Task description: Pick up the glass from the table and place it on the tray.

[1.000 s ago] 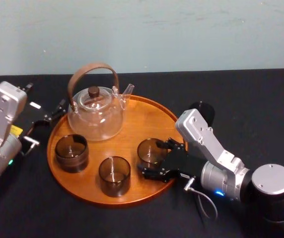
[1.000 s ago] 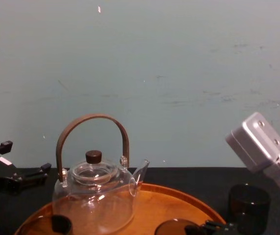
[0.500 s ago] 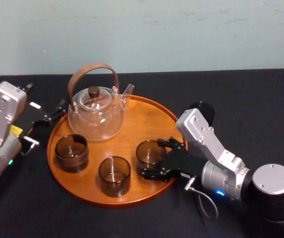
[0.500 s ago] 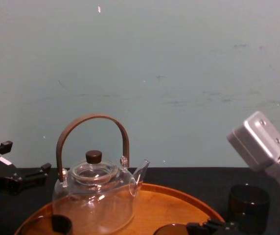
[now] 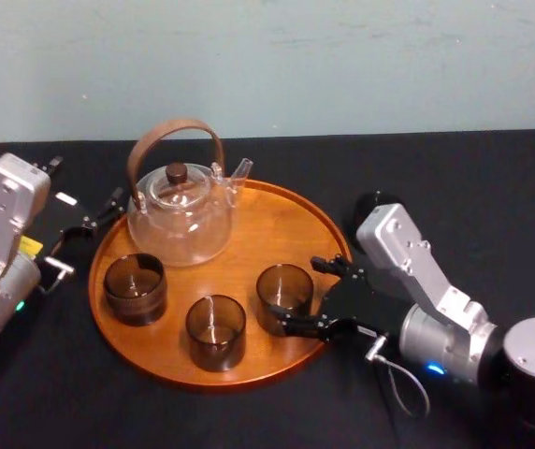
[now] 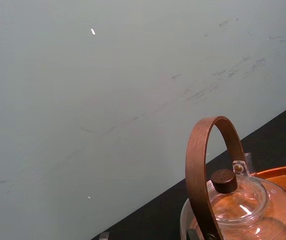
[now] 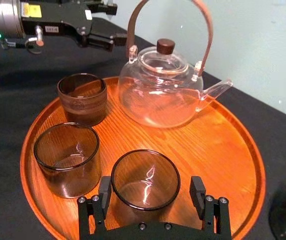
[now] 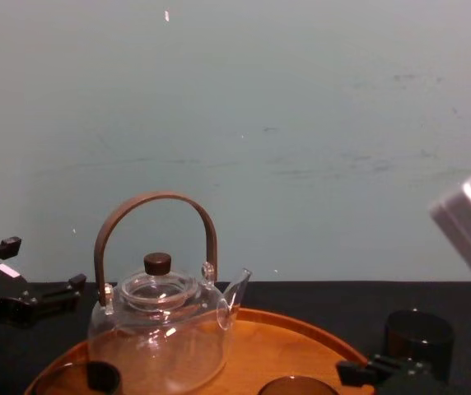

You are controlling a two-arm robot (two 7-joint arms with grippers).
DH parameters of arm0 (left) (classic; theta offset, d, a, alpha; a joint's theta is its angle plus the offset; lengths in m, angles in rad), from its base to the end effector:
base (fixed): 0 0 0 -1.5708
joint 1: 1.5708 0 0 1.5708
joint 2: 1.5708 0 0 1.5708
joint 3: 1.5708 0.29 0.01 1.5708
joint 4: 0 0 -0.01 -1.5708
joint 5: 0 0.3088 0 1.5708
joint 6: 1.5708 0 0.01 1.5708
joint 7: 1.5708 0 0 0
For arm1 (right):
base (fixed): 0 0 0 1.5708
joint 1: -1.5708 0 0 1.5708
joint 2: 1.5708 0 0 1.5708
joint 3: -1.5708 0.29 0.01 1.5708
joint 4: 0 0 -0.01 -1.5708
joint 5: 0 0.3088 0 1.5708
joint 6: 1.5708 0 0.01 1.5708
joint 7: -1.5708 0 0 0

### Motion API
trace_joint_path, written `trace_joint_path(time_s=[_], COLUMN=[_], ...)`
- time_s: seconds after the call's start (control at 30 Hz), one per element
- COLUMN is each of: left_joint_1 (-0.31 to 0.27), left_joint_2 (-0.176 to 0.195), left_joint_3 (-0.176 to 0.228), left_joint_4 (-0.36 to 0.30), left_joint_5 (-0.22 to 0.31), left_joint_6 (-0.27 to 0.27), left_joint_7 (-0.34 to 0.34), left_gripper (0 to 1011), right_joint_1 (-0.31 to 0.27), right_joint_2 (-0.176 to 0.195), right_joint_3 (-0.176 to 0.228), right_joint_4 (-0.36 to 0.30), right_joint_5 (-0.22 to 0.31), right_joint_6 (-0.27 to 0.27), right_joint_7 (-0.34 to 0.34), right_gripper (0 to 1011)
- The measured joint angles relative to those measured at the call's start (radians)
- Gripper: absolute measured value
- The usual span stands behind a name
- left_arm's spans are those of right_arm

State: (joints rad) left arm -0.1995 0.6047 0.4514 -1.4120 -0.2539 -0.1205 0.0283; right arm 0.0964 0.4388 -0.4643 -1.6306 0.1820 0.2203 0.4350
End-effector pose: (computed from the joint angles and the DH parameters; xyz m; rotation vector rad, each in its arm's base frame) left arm 0.3581 0.0827 -0.3023 0.3045 -0.2850 1.2480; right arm 0.3231 0.0133 -0.2892 -0.3765 0.0089 -0.7044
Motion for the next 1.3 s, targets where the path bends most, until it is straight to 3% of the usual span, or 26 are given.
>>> trace_joint_path(time_s=[0.27,0.53,0.87,1.3], left_joint_1=[0.0,0.0,0.0,0.0], left_joint_2=[0.0,0.0,0.0,0.0], left_joint_3=[0.0,0.0,0.0,0.0], left_joint_4=[0.0,0.0,0.0,0.0], left_joint_5=[0.0,0.0,0.0,0.0], left_joint_6=[0.0,0.0,0.0,0.0], left_joint_7=[0.0,0.0,0.0,0.0], left_gripper=[1001,1001,1001,1002], right_joint_1=[-0.051,-0.092,-0.145,-0.153], right_joint_2=[0.039,0.068,0.102,0.113], right_joint_3=[0.034,0.063,0.13,0.141], right_joint_4=[-0.073,-0.105,-0.094,-0.09], right_joint_5=[0.025,0.058,0.117,0.133], right_joint_6=[-0.02,-0.035,-0.06,-0.066], right_joint_7=[-0.002,-0.001,-0.007,-0.017], right_gripper=[1002,1002,1002,1002])
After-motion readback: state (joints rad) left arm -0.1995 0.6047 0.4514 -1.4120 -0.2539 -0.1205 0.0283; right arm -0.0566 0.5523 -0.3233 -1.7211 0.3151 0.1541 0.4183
